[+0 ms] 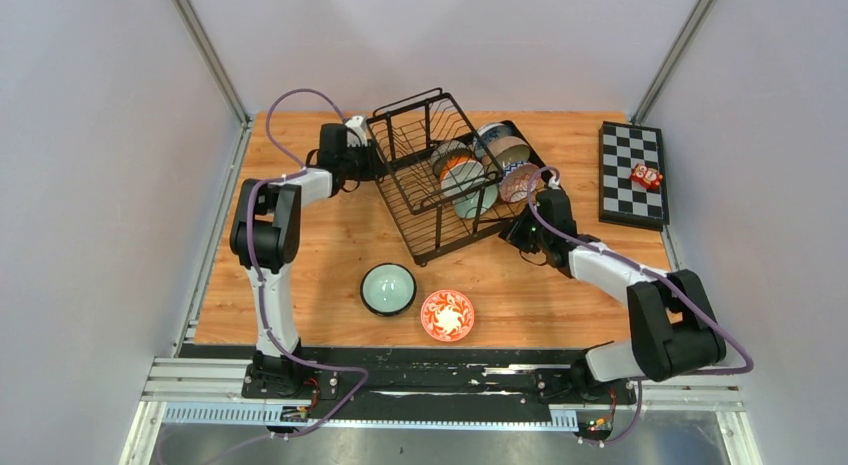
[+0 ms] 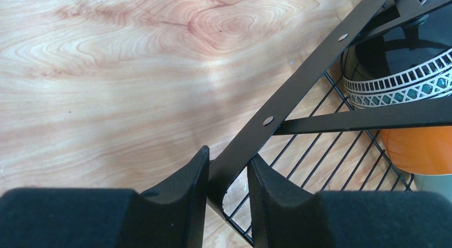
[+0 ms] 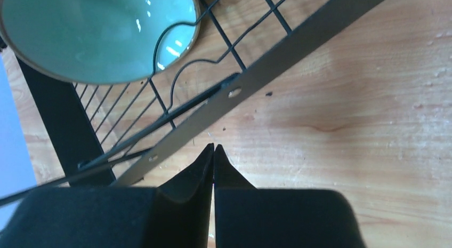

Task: Load the bowls into the dish rack
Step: Adjust the dish rack at the center of the board.

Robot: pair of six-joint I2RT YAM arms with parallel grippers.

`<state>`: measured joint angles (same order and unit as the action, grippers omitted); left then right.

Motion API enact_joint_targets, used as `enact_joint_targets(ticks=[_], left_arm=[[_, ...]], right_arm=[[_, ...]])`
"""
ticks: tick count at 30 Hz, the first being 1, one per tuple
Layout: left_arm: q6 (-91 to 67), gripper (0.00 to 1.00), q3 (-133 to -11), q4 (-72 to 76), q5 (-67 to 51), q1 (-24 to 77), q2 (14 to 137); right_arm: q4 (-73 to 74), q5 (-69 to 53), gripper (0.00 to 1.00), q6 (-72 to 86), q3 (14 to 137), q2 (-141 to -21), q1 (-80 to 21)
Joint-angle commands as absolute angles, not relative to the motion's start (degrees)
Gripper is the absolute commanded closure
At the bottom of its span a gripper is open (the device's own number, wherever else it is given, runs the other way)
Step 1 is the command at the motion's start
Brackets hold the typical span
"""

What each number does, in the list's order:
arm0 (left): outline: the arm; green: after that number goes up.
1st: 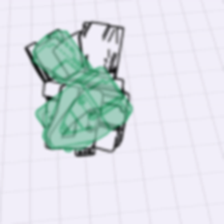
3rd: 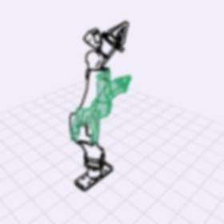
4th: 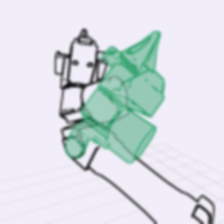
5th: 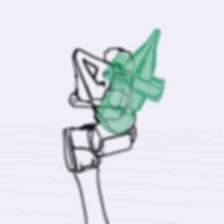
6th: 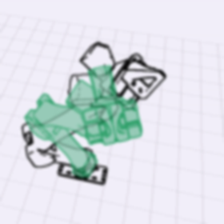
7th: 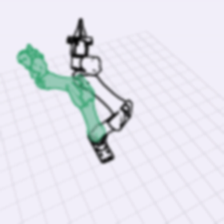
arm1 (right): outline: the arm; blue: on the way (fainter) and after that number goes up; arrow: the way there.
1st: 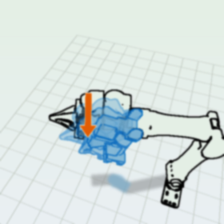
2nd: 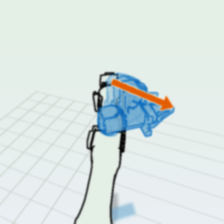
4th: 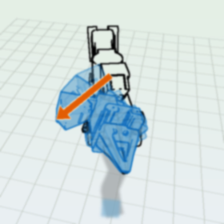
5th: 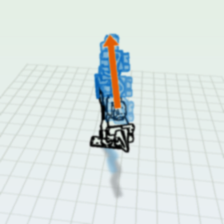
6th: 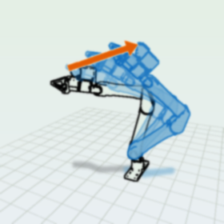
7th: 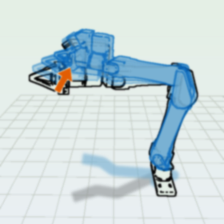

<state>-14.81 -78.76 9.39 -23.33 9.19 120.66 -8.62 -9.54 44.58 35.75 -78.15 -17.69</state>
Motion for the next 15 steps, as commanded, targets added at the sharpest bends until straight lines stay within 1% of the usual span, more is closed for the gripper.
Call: enact_joint_targets(ticks=[1,10,15], left_arm=[[-19.0,1.0,-74.4,9.4,-23.8,12.0,116.4],[-24.4,1.0,-64.3,13.9,-19.9,12.7,108.6],[-26.3,1.0,-59.9,13.0,-17.3,13.0,104.6]], right_arm=[[-13.2,-5.5,0.97,46.6,38.0,-80.9,-18.5],[-14.7,-3.9,0.97,44.6,42.3,-84.7,-18.4],[-16.9,-3.9,0.97,43.5,43.9,-86.5,-18.0]])
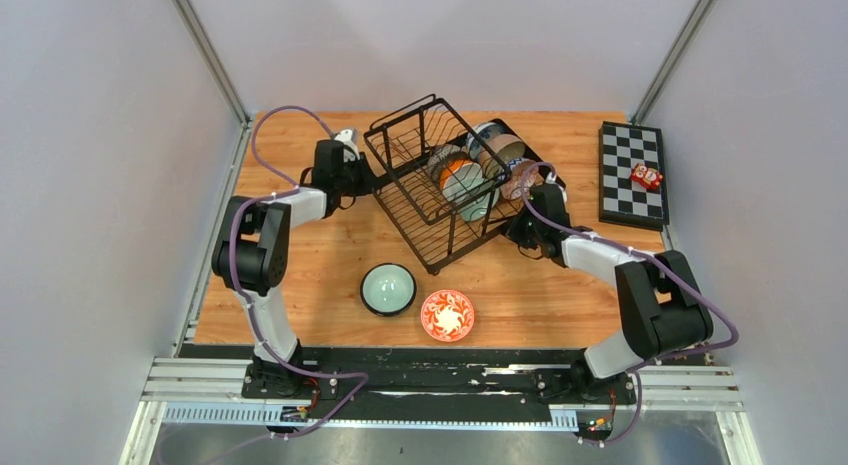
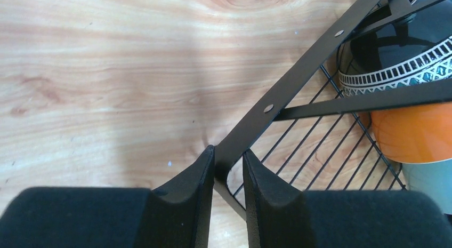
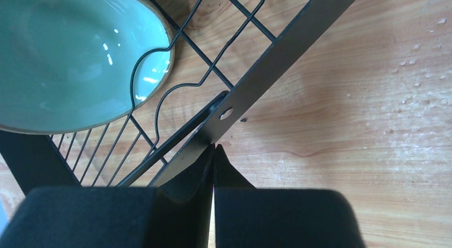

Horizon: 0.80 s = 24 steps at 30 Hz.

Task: Load the bowls into the dish rack
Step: Adjust the dish rack at the center of the board.

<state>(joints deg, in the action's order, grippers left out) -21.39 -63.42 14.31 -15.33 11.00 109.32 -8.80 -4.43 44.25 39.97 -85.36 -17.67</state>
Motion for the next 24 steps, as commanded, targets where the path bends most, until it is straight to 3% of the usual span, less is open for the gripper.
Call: enact_joint_targets(ticks=[1,7,17,24], left_arm=[[-26.9,1.0,-58.8,13.2,-17.0,13.0,103.6],[-24.9,1.0,-54.2,12.2,-14.4,15.4,99.1],[-20.5,1.0,-61.1,6.4,-8.7,16.9,102.0],[-18.1,0.78,-61.3,5.6,-2.2,16.8,98.1]], right_arm=[[-17.4,-4.1,0.97,43.3,44.3,-86.7,-17.8],[-18.2,-7.8,0.97,41.9,47.2,-88.6,-16.7],[-14.9,-10.5,0.97,39.5,48.4,-87.8,-16.6],[-14.8,-10.2,0.97,38.4,47.1,-86.0,-16.5]])
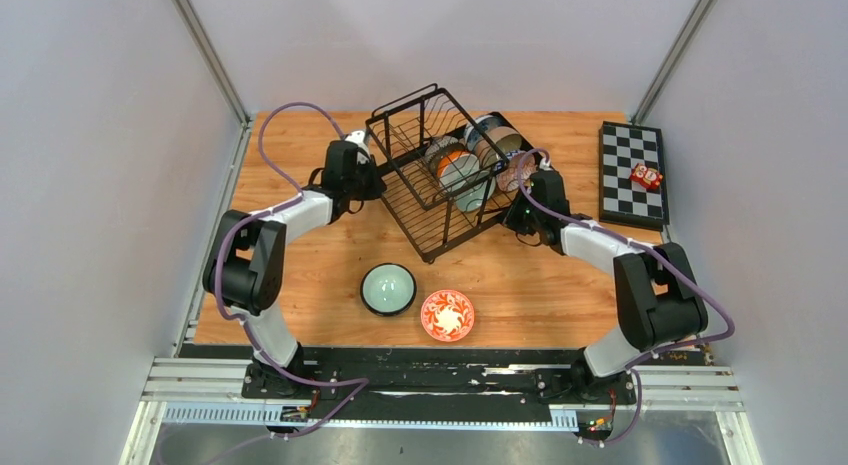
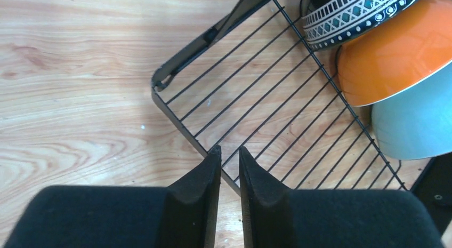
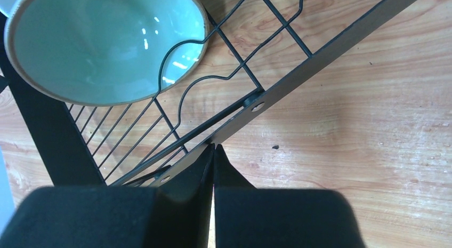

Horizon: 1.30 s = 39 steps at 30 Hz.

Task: Load the bowls into the dish rack
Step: Adjust the dish rack at the center of the board.

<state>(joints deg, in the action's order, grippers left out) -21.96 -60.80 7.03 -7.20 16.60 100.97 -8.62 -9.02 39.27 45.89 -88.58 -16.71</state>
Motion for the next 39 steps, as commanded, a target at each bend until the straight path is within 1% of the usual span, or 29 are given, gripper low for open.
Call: enact_joint_targets(ticks=[1,5,8,12,15,18,23,30,35,39], left_arm=[[-17.8,0.74,-60.7,5.7,-0.9,16.7,97.3],[-17.1,0.62,-59.5,6.8,2.7,15.8,95.4],[-17.9,0.55,-60.0,7.1,2.0,13.7,95.6],[-17.6,0.49,-60.9,9.9,-1.5,11.7,96.9],[-16.9,0.42,-63.8,10.2,-5.2,10.8,99.9],[-15.3,0.37,-66.3,11.0,-8.8,9.9,103.2],[-12.0,0.35,-71.0,10.0,-12.6,9.3,108.6],[-8.0,0.36,-76.1,8.2,-15.8,9.1,113.1],[-6.2,0.41,-79.8,5.4,-20.5,8.9,115.9],[-5.0,0.46,-82.8,1.2,-21.5,8.9,117.8]], right_arm=[[-14.9,-10.2,0.97,38.3,47.0,-86.0,-16.5],[-15.2,-11.3,0.97,38.4,47.5,-86.1,-16.6],[-15.4,-12.2,0.97,38.3,47.4,-85.8,-16.6],[-15.8,-12.1,0.97,37.5,46.6,-84.5,-16.5],[-15.6,-12.5,0.97,36.7,46.4,-83.8,-16.2],[-16.5,-14.3,0.97,36.3,45.7,-83.0,-15.4],[-16.9,-17.2,0.97,36.1,45.6,-83.1,-14.1],[-17.4,-18.3,0.97,36.2,45.4,-82.8,-13.8],[-16.5,-19.2,0.97,36.2,46.3,-83.7,-13.7],[-14.8,-18.4,0.97,36.3,46.2,-83.1,-13.7]])
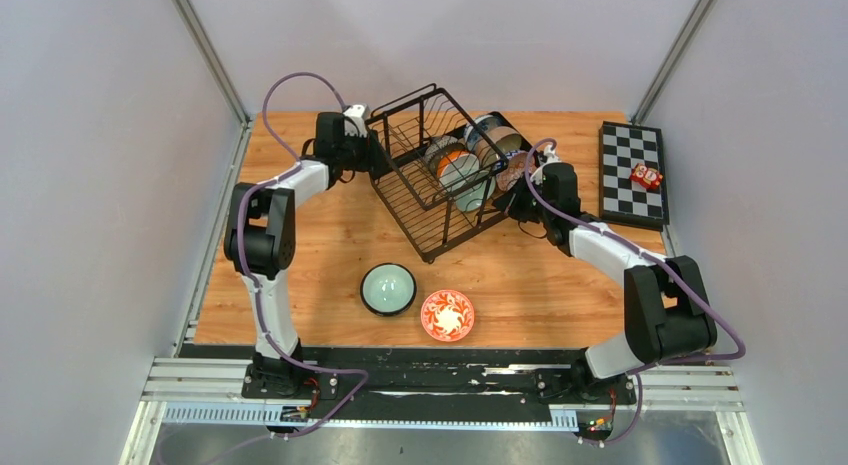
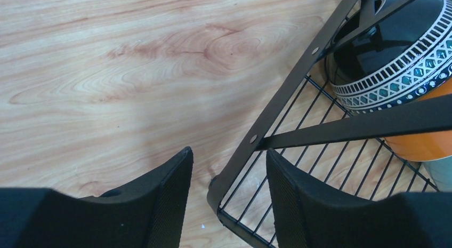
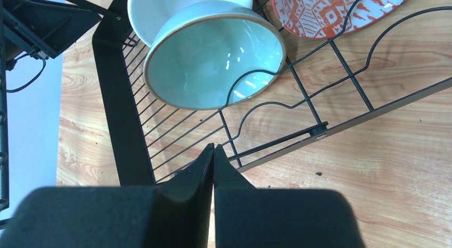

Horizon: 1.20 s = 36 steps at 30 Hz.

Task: Load the bowls into the dish rack
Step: Adjust the dish rack at the center of the board.

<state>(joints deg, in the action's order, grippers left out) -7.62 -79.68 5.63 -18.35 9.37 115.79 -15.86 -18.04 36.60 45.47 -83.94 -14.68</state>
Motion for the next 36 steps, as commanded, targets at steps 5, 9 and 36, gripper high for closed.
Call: enact_joint_targets(ticks=[5,9,36], left_arm=[[-4.3,0.47,-85.0,-3.5,-20.8,8.9,118.9],[-3.6,0.47,-87.2,-7.5,-20.4,9.1,120.0],[-6.3,1.0,-93.6,-16.4,-10.8,12.8,122.2]], right_arm=[[-11.7,-15.4,0.97,36.6,46.3,-81.1,-13.7],[-11.2,-15.2,0.97,36.8,46.4,-80.6,-13.7],[-8.4,-9.5,0.97,41.1,47.9,-88.3,-13.1]])
